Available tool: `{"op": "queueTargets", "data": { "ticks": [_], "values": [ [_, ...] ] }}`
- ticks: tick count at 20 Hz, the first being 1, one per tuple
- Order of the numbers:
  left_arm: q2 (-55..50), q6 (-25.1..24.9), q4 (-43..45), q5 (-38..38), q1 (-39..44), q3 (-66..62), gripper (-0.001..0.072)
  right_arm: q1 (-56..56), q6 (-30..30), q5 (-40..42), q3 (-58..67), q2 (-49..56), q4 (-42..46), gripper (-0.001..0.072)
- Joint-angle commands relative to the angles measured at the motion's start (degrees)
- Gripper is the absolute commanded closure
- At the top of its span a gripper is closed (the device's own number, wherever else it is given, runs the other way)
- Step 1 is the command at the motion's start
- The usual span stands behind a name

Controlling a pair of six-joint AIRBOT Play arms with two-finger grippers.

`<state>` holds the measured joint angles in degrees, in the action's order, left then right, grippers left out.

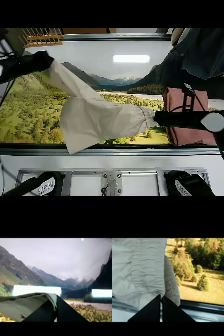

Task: Fold the clothes and pants, and hang the long-sleeved shirts on hangers.

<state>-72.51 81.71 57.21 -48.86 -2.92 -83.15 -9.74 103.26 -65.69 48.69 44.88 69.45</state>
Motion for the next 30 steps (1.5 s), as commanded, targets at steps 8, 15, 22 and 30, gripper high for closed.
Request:
{"op": "queueTargets", "data": {
  "ticks": [8,15,22,30],
  "values": [
    [-29.2,6.7,0.3,-22.6,-0.4,-33.2,0.0057,1.5,1.7,18.1,-1.4,14.7,1.5,0.0171],
    [-3.9,7.1,18.2,-24.1,-10.0,9.7,0.0057,6.3,1.3,16.8,-0.9,4.7,1.5,0.0013],
    [8.4,3.0,7.3,-13.6,-19.0,46.4,0.0056,6.0,1.3,16.7,-0.9,3.1,0.3,0.0013],
    [-0.3,-3.5,-3.3,-11.5,-18.4,49.7,0.0057,6.0,1.3,15.7,-0.9,3.1,-0.3,0.0014]
  ]
}}
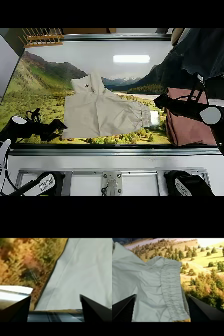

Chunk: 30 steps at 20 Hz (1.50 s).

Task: Fold the clothes and pants, and hang the long-sleeved shirts on hangers.

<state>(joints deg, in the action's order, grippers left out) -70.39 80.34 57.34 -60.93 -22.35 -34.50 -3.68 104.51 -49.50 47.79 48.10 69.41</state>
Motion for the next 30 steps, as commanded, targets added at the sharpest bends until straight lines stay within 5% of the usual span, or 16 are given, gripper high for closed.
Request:
{"op": "queueTargets", "data": {
  "ticks": [1,4,5,8,13,17,22,30],
  "values": [
    [-3.1,-2.1,-3.4,0.6,2.4,1.1,0.0057,0.0,0.1,-0.5,0.0,-0.1,-0.2,0.0014],
    [-4.6,-2.0,-3.4,1.4,7.5,1.1,0.0057,0.0,0.1,-0.5,0.0,-0.1,-0.2,0.0014],
    [-4.7,-1.9,-3.4,1.9,8.8,1.1,0.0109,0.0,0.1,-0.5,0.0,-0.1,-0.2,0.0014],
    [-4.2,-1.9,-3.4,2.5,9.9,0.9,0.0682,0.0,0.1,-1.1,0.0,-0.1,-0.2,0.0014],
    [4.2,-2.0,-2.9,1.9,9.9,1.0,0.0702,2.2,4.4,-10.7,-3.8,0.0,2.8,0.0014],
    [10.4,-2.0,-2.9,1.9,9.9,1.0,0.0702,3.1,16.2,-3.5,-16.3,0.0,-3.1,0.0013],
    [12.3,-2.0,-3.0,1.9,9.9,1.0,0.0702,0.4,5.6,17.3,-27.6,1.9,-23.8,0.0014],
    [12.3,-2.0,-3.0,1.8,9.9,1.0,0.0702,-6.7,-17.5,27.6,-27.6,10.4,-45.5,0.0019]
  ]
}}
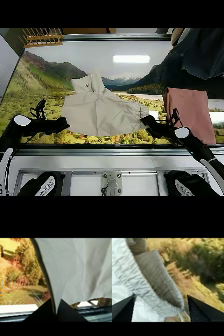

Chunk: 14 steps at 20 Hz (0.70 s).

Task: Fold the clothes and pants, and hang the long-sleeved shirts on hangers.

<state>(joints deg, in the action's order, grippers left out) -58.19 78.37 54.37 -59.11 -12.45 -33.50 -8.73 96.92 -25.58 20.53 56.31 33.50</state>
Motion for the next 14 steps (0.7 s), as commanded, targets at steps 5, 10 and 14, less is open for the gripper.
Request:
{"op": "queueTargets", "data": {
  "ticks": [5,10,14],
  "values": [
    [0.1,0.0,0.0,-0.2,0.0,-0.1,0.0702,-1.6,-20.2,1.7,0.7,2.2,-10.2,0.0697],
    [3.3,1.1,-0.1,-5.9,-1.6,-15.1,0.0703,2.4,-21.6,-15.1,16.1,-2.2,5.2,0.0697],
    [12.1,5.3,-0.5,-7.3,-2.9,-39.6,0.0702,4.0,-11.2,-34.9,40.6,-6.7,19.4,0.0697]
  ]
}}
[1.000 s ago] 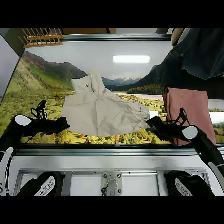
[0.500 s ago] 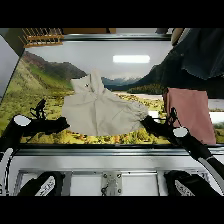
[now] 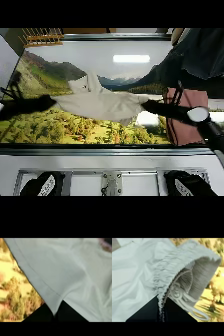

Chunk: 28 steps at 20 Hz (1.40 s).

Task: Fold the clothes and pants, and hang the long-sleeved shirts on hangers.

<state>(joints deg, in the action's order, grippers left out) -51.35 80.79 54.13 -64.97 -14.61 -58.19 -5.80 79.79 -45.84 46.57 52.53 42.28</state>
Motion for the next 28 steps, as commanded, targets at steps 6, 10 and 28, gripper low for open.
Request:
{"op": "queueTargets", "data": {
  "ticks": [6,10,28],
  "values": [
    [16.1,5.5,-0.2,0.0,-0.7,-37.8,0.0703,1.0,16.9,-21.7,34.2,-12.9,10.5,0.0697],
    [17.9,7.6,-0.2,0.4,-0.7,-44.2,0.0703,1.0,24.8,-24.2,34.2,-19.9,10.7,0.0697],
    [-33.0,5.7,-0.1,-5.2,6.1,-39.6,0.0702,1.1,26.3,-18.0,20.2,18.5,13.7,0.0696]
  ]
}}
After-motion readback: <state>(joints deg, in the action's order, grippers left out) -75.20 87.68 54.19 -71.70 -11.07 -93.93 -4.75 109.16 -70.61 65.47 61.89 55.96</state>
